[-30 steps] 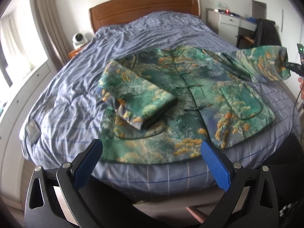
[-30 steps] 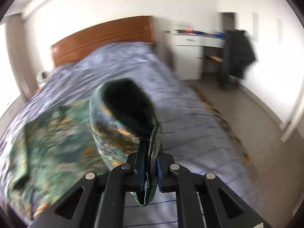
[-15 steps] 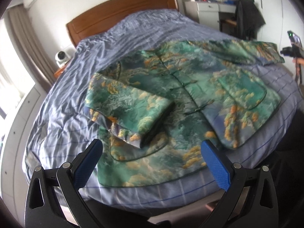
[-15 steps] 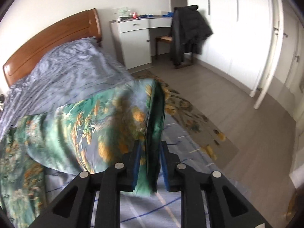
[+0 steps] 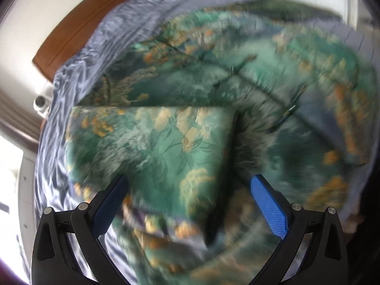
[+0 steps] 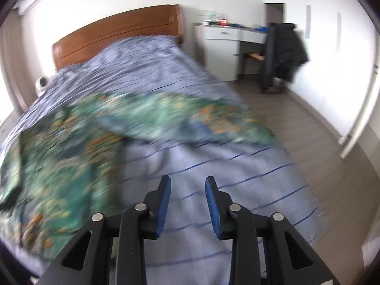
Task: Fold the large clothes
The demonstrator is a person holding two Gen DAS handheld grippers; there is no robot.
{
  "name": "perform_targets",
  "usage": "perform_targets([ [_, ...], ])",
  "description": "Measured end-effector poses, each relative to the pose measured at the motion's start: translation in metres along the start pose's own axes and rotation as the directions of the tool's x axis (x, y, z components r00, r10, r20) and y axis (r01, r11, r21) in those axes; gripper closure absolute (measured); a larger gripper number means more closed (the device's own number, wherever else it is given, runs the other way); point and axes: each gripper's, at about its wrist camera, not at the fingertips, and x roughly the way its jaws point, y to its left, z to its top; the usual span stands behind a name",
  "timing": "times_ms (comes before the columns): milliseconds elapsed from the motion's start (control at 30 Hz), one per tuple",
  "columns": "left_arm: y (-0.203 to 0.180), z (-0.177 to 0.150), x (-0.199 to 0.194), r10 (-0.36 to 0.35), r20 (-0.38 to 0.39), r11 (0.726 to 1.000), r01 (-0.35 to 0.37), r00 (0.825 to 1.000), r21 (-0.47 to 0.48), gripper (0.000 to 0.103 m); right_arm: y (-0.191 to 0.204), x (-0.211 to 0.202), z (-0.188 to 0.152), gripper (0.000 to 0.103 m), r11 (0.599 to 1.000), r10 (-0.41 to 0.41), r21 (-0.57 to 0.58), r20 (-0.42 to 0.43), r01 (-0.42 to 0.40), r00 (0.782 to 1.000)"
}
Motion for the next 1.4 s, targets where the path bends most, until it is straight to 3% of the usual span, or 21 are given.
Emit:
perform_targets([
  [33,0.0,0.0,0.01,0.002,-0.017,1.0,-0.001,1.0,0.014,0.002,0.011,-0.004,-0.003,0.072,1.0,0.026,-0.013,-0.001,-0.026,1.0],
  [100,0.003,-0.002,0.022,-0.042,-0.035,0.999,0.043,0.999,0.012,0.022,0.035,-0.016,-0.005,0.072,0.996,0.071,-0.048,0.007,-0.071,0.997],
  [167,0.013,-0.004,0.021,-0.115,-0.033,0.993,0.114,0.993,-0.029,0.057,0.054,-0.03,-0.009,0.072,0.991,0.097,-0.091,0.026,-0.094,0.995],
  [200,0.017,-0.005,0.019,-0.122,-0.027,0.992,0.121,0.992,-0.041,0.068,0.065,-0.036,-0.01,0.072,0.988,0.11,-0.116,0.037,-0.105,0.993],
  [233,0.022,-0.006,0.016,-0.134,-0.02,0.99,0.133,0.991,-0.055,0.086,0.072,-0.04,-0.01,0.072,0.985,0.118,-0.132,0.044,-0.112,0.992],
  [267,0.028,-0.007,0.01,-0.134,-0.008,0.988,0.133,0.991,-0.075,0.091,0.081,-0.046,-0.009,0.072,0.98,0.13,-0.157,0.054,-0.12,0.99],
  [333,0.038,-0.009,0.0,-0.129,0.018,0.985,0.131,0.991,-0.112,0.092,0.093,-0.053,-0.009,0.072,0.974,0.142,-0.184,0.066,-0.128,0.988],
  [467,0.078,-0.021,-0.033,-0.042,0.083,0.976,0.059,0.996,-0.211,0.093,0.116,-0.063,-0.005,0.072,0.963,0.179,-0.219,0.083,-0.158,0.98],
  [533,0.109,-0.033,-0.055,0.02,0.115,0.958,0.014,0.993,-0.287,0.093,0.125,-0.069,-0.006,0.072,0.958,0.195,-0.229,0.088,-0.17,0.977],
  [633,0.156,-0.063,-0.085,0.133,0.128,0.91,-0.07,0.983,-0.41,0.093,0.135,-0.076,-0.007,0.072,0.951,0.204,-0.258,0.101,-0.173,0.974],
  [733,0.202,-0.102,-0.104,0.254,0.082,0.828,-0.172,0.964,-0.534,0.091,0.143,-0.079,-0.009,0.072,0.945,0.215,-0.273,0.104,-0.18,0.971],
  [867,0.252,-0.156,-0.104,0.333,-0.015,0.689,-0.255,0.943,-0.678,0.087,0.152,-0.078,-0.014,0.072,0.938,0.234,-0.284,0.094,-0.199,0.968],
  [967,0.271,-0.176,-0.091,0.35,-0.078,0.629,-0.295,0.934,-0.719,0.082,0.16,-0.075,-0.018,0.072,0.93,0.249,-0.298,0.078,-0.216,0.965],
  [1033,0.284,-0.188,-0.081,0.377,-0.138,0.585,-0.351,0.916,-0.731,0.081,0.163,-0.075,-0.021,0.072,0.928,0.255,-0.298,0.07,-0.224,0.964],
  [1133,0.291,-0.206,-0.077,0.391,-0.172,0.531,-0.374,0.904,-0.76,0.067,0.166,-0.078,-0.024,0.072,0.925,0.26,-0.304,0.072,-0.228,0.963],
  [1200,0.287,-0.215,-0.072,0.38,-0.185,0.512,-0.373,0.906,-0.774,0.067,0.166,-0.081,-0.025,0.072,0.925,0.257,-0.309,0.078,-0.222,0.963],
  [1300,0.271,-0.225,-0.068,0.351,-0.187,0.508,-0.354,0.917,-0.785,0.066,0.165,-0.084,-0.027,0.072,0.926,0.247,-0.316,0.085,-0.209,0.965],
  [1400,0.247,-0.234,-0.071,0.324,-0.159,0.52,-0.316,0.933,-0.794,0.051,0.166,-0.082,-0.029,0.072,0.926,0.24,-0.32,0.085,-0.201,0.967],
])
